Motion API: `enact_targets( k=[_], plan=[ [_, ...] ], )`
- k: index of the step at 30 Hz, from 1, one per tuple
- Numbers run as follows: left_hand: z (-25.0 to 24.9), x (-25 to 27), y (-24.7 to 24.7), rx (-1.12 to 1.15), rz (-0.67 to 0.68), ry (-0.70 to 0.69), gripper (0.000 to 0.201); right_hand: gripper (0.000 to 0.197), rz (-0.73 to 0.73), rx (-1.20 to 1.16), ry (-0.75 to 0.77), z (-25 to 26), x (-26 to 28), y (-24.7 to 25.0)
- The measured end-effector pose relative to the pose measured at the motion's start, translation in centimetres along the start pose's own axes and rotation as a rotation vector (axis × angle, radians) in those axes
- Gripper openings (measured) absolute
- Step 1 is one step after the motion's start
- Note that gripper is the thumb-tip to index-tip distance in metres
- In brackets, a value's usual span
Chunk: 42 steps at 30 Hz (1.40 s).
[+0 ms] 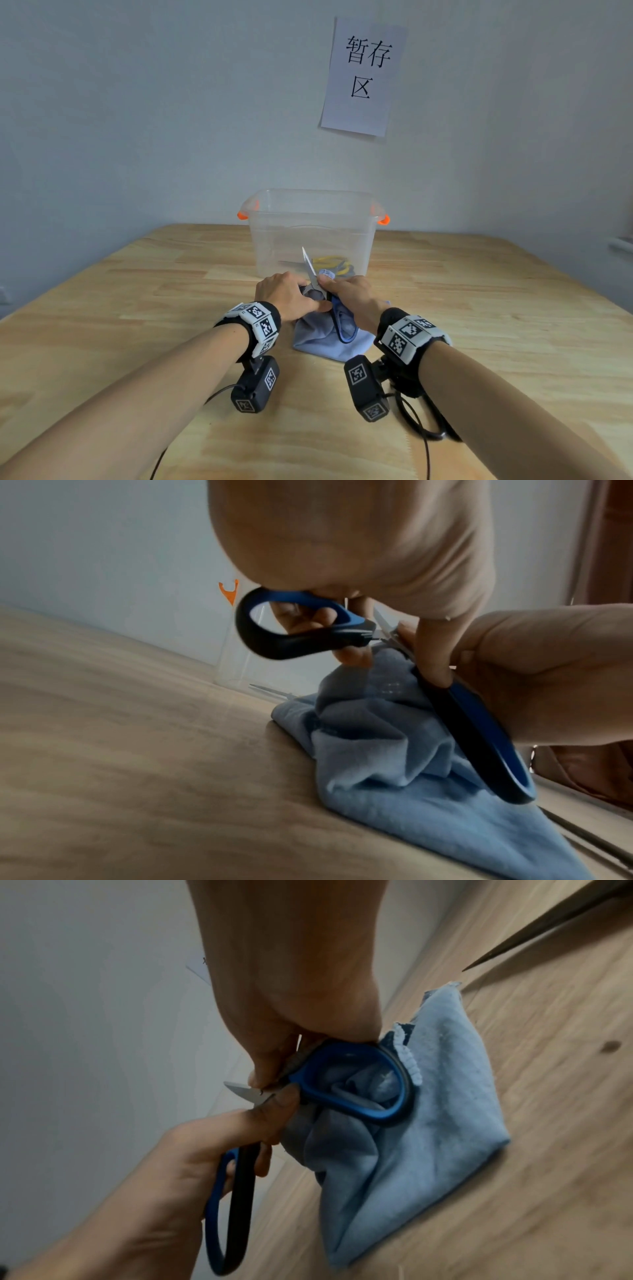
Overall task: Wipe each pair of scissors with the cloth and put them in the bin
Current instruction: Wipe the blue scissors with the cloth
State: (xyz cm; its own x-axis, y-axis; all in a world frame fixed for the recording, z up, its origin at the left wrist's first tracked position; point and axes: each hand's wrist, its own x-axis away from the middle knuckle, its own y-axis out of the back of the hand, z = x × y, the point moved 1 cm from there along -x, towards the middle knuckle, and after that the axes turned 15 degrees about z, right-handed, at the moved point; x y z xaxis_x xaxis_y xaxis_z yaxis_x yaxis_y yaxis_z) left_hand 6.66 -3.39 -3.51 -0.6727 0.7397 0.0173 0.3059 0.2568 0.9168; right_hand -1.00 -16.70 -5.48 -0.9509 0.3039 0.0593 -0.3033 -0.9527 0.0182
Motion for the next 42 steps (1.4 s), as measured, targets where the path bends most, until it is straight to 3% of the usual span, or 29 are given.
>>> enact_targets(
  k=[2,10,16,21,30,39,42],
  plan=[
    [-0.2,0.0,-0.1,-0.006,0.009,-0.003,0.051,0.04,-0.004,-0.01,0.024,0.0,0.0,0.0],
    [-0.3,-0.1,-0.9,-0.233,-0.086,0.013,0.072,0.054,-0.141,0.133,0.108,-0.4,0.1,0.1],
    [-0.3,-0.3,-1.1,-0.308,-0.109,-0.005,0.075,0.045,-0.276,0.186,0.165,-0.9,0.3,-0.3],
    [-0.4,0.3,-1.3,-0.247,-0.094,-0.008,0.07,0.03,-0.296,0.235,0.146,-0.5,0.1,-0.1],
    [-0.2,0.2,-1.1,-0.27,-0.026,-0.011,0.07,0.045,-0.246,0.467,0.089,0.2,0.7,1.3],
    [0.8,0.5,-0.6,-0.212,-0.015,0.022,0.073,0.053,-0.309,0.399,0.096,0.5,0.2,2.4],
    [1.5,0.7,-0.3,-0.183,-0.011,0.047,0.07,0.049,-0.191,0.525,0.076,1.1,0.9,2.7]
  ],
)
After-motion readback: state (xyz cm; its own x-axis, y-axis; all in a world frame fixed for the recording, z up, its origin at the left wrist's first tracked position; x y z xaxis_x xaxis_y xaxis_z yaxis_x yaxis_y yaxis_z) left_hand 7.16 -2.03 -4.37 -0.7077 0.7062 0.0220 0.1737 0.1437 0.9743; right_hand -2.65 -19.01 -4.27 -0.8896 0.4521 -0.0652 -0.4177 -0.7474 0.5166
